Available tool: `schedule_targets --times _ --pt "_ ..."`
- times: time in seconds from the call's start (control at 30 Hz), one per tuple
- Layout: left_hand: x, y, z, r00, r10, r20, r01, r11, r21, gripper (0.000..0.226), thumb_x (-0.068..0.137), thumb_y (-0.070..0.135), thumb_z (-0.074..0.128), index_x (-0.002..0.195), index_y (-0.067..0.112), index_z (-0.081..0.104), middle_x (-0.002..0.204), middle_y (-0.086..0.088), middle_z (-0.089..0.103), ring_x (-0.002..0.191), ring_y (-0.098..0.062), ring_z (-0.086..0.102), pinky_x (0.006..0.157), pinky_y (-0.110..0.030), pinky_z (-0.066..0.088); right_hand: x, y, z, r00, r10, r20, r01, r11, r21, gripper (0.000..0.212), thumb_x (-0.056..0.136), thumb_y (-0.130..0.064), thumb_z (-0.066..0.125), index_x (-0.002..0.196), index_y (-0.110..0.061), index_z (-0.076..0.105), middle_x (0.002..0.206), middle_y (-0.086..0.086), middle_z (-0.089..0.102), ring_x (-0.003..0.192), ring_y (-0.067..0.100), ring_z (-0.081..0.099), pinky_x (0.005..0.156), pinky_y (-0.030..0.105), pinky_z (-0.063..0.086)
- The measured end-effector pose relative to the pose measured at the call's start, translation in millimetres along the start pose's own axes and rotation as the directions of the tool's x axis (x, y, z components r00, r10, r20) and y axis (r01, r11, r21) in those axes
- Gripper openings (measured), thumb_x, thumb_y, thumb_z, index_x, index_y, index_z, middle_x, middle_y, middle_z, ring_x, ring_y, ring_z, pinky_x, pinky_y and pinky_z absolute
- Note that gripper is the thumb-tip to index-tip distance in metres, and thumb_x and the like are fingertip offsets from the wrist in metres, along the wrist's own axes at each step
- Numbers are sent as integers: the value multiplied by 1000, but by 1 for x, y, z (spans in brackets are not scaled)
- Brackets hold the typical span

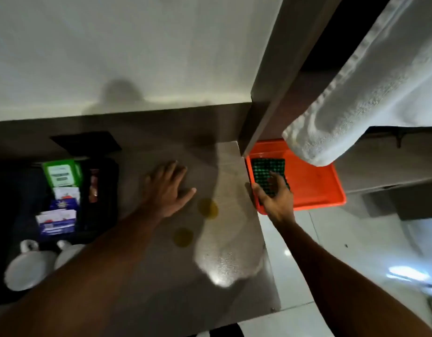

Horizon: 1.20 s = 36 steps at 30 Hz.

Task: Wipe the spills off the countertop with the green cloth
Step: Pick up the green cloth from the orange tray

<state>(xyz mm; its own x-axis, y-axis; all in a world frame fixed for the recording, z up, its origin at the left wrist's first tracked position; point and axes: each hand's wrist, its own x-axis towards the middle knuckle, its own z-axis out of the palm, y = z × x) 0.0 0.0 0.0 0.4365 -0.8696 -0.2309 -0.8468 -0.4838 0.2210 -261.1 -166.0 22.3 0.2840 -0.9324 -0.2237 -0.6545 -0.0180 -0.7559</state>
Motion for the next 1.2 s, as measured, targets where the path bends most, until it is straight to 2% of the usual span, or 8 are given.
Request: schedule_targets --times 0.17,0.33,0.6,0.73,0.87,1.0,1.13,1.2 --pt "-4 -18 30 990 23 -138 -16 999 51 75 90 68 38 156 34 34 168 -3 30 150 -32 29 117 -66 19 62 25 -13 966 254 -42 -251 965 79 63 79 -4 80 137 -14 57 127 12 72 109 25 69 100 49 57" --pt "-1 -21 33 986 23 -164 -19 999 28 76 89 70 38 157 35 31 170 -1 26 154 -30 22 119 -65 14 92 33 -9 923 383 -49 -380 923 60 78 72 0 87 142 -4 52 131 19 69 115 34 67 102 54 54" --pt "1 -19 32 984 18 -178 -17 1000 9 77 87 71 39 155 34 37 169 -1 29 154 -31 24 118 -62 15 112 23 5 869 493 41 -491 850 192 22 78 1 81 91 -9 67 115 23 74 106 41 71 96 59 57" --pt "0 -20 30 980 20 -198 -24 999 -21 77 87 69 42 154 31 41 167 -3 33 153 -32 27 117 -64 17 97 11 6 944 328 -30 -327 944 43 26 82 -8 77 108 -6 76 100 12 77 98 34 74 90 48 61" --pt "1 -20 28 982 25 -186 -32 999 -34 78 86 71 42 154 31 41 167 -3 34 154 -31 26 117 -65 18 73 -12 7 996 2 -88 -16 988 -156 26 81 -13 77 107 -7 78 101 7 78 92 26 74 69 14 52" --pt "0 -21 31 982 26 -185 -33 999 -37 78 86 71 43 153 31 41 167 -2 33 154 -29 24 118 -64 17 44 -42 25 987 -154 -52 144 977 -156 37 87 -15 66 124 -9 65 103 10 76 92 25 70 66 8 43" --pt "-6 -25 24 986 18 -167 -41 990 -137 72 87 60 42 148 22 51 164 -4 39 152 -29 30 121 -60 18 -2 -57 60 932 -272 239 327 915 -235 58 92 -14 54 149 -13 41 129 23 68 115 44 64 101 48 51" --pt "-25 -33 25 983 -10 -185 -18 989 -150 65 92 53 41 147 19 52 164 -7 39 151 -30 33 122 -58 20 -24 -53 74 856 -259 448 429 839 -335 68 93 -18 52 158 -20 32 152 18 53 144 37 43 124 59 21"
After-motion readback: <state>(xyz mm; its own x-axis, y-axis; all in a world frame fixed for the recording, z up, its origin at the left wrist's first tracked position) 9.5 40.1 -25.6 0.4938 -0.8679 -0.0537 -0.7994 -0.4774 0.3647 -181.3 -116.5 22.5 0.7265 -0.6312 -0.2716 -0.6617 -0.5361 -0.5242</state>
